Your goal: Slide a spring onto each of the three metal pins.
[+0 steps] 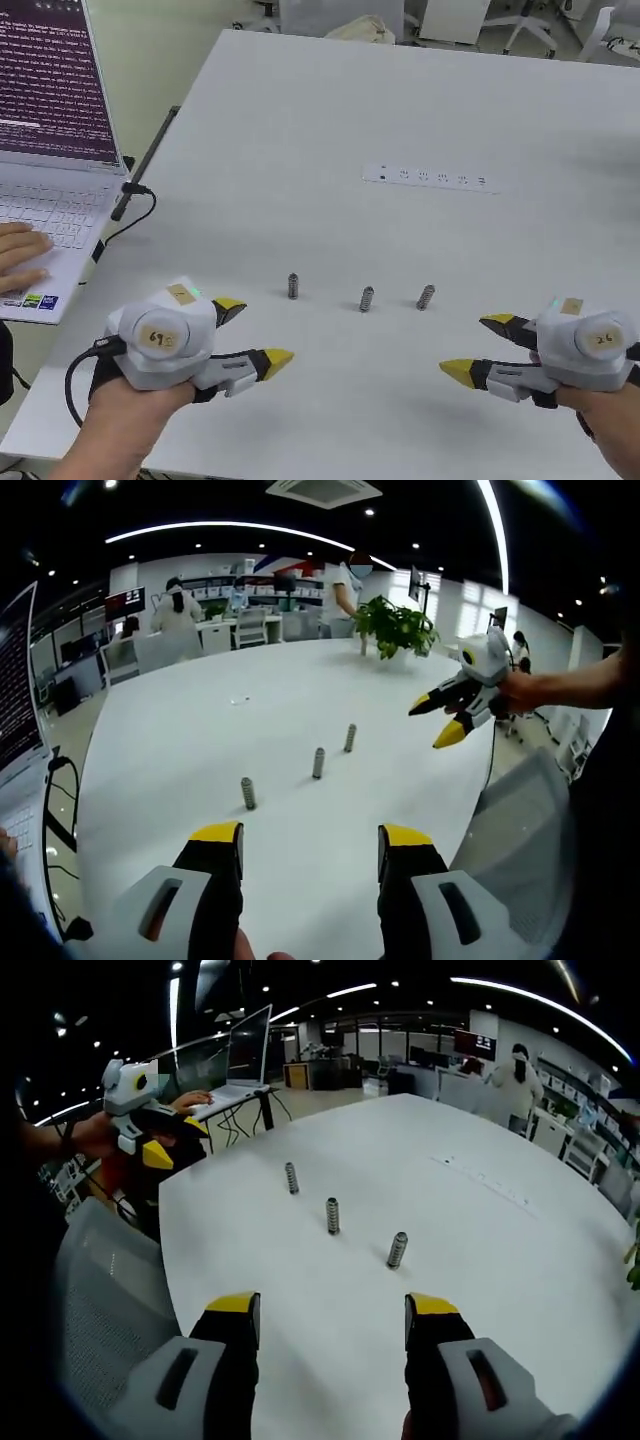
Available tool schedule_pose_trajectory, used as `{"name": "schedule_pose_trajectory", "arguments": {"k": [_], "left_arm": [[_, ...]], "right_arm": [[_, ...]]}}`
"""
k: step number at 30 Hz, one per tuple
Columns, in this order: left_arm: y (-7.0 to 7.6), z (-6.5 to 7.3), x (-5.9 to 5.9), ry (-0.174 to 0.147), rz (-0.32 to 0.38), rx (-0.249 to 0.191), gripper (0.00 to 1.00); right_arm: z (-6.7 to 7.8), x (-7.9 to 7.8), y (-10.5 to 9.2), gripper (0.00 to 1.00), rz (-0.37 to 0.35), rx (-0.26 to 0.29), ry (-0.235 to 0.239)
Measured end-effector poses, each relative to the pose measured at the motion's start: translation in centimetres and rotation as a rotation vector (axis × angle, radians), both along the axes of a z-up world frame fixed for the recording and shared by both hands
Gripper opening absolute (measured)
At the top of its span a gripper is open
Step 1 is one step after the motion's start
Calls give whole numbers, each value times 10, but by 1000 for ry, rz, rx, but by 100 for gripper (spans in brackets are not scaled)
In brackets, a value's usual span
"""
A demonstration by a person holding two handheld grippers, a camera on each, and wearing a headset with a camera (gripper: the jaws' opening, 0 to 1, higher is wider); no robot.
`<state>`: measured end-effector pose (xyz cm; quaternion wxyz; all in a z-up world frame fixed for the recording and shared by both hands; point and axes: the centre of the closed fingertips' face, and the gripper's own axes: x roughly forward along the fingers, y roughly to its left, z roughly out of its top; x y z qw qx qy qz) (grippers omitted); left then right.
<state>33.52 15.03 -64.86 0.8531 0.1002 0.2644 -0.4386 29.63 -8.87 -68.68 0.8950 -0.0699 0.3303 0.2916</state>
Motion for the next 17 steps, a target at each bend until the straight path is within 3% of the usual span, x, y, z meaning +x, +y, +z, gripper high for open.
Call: {"name": "schedule_pose_trajectory", "arguments": {"k": [9, 17], "left_arm": [[0, -1, 1, 1, -1, -6, 50], [-1, -3, 0, 7, -2, -9, 51]], "right_arm": [[2, -22, 2, 63, -66, 37, -1], [3, -29, 7, 66, -96, 62, -1]]}}
